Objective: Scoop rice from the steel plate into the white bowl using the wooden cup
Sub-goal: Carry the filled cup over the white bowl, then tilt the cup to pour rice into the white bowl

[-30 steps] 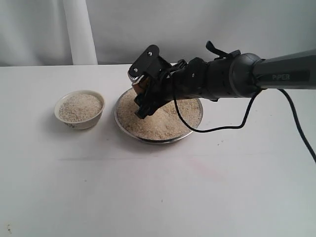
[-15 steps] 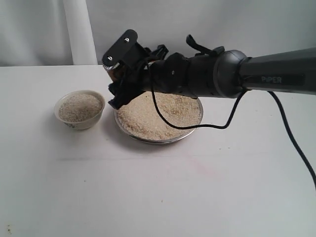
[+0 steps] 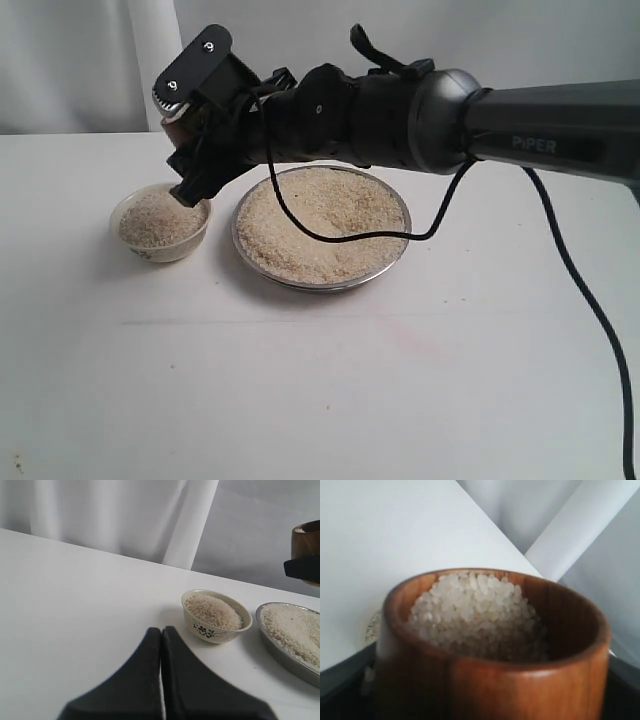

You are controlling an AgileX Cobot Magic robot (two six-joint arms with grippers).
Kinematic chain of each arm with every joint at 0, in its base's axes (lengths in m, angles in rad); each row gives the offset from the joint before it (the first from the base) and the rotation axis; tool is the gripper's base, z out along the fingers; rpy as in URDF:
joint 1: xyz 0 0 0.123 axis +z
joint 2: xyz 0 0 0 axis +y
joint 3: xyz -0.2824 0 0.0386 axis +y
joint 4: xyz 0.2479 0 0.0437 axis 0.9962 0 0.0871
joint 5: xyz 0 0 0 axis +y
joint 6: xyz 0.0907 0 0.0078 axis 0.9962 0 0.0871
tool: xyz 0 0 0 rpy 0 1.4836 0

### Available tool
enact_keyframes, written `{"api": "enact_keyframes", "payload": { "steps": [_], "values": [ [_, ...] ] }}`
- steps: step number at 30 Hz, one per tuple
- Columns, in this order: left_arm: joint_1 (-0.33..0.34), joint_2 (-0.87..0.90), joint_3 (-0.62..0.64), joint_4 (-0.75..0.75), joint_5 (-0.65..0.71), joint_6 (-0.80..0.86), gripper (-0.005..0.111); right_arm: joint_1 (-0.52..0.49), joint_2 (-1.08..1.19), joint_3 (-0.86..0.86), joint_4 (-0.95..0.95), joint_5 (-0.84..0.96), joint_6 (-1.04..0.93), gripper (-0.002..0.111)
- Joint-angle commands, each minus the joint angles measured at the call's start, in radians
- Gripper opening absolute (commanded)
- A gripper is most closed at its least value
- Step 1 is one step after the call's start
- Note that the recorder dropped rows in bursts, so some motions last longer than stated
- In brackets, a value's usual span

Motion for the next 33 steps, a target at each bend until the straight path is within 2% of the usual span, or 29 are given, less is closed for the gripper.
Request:
{"api": "enact_keyframes", "payload": {
  "steps": [1,3,4,5,6,8,9,13,17,21,23,27,33],
  "values": [
    [-0.005,-0.003,-0.002,-0.002,-0.008,-0.003,0.0,0.003,-0.002,-0.01,0.016,0.006,0.003,0.0],
    [-0.005,-0.003,-0.002,-0.002,-0.008,-0.003,0.0,0.003,-0.002,-0.01,-0.032,0.008,0.055,0.0],
    [-0.005,-0.003,-0.002,-0.002,-0.008,-0.003,0.0,0.003,-0.002,-0.01,-0.169,0.008,0.147,0.0],
    [-0.005,-0.003,-0.002,-0.002,-0.008,-0.003,0.0,0.008,-0.002,-0.01,-0.323,0.003,0.287,0.0],
    [-0.005,-0.003,-0.002,-0.002,-0.008,-0.003,0.0,0.013,-0.002,-0.01,-0.594,0.001,0.557,0.0],
    [-0.005,-0.003,-0.002,-0.002,-0.008,-0.003,0.0,0.015,-0.002,-0.01,-0.801,-0.009,0.86,0.0],
    [-0.005,-0.003,-0.002,-0.002,-0.008,-0.003,0.0,0.015,-0.002,-0.01,-0.851,-0.016,0.914,0.0],
    [-0.005,-0.003,-0.002,-0.002,-0.008,-0.003,0.0,0.023,0.012,-0.01,-0.896,-0.062,0.911,0.0],
    [-0.005,-0.003,-0.002,-0.002,-0.008,-0.003,0.0,0.027,0.052,-0.01,-1.052,-0.097,0.967,0.0],
    [-0.005,-0.003,-0.002,-0.002,-0.008,-0.003,0.0,0.027,0.088,-0.019,-1.431,-0.143,1.353,0.0],
    [-0.005,-0.003,-0.002,-0.002,-0.008,-0.003,0.0,0.027,0.103,-0.045,-1.623,-0.11,1.547,0.0],
    [-0.005,-0.003,-0.002,-0.002,-0.008,-0.003,0.0,0.027,0.102,-0.085,-1.873,-0.062,1.727,0.0],
    [-0.005,-0.003,-0.002,-0.002,-0.008,-0.003,0.0,0.03,0.102,-0.114,-1.874,-0.007,1.622,0.0]
  ]
}}
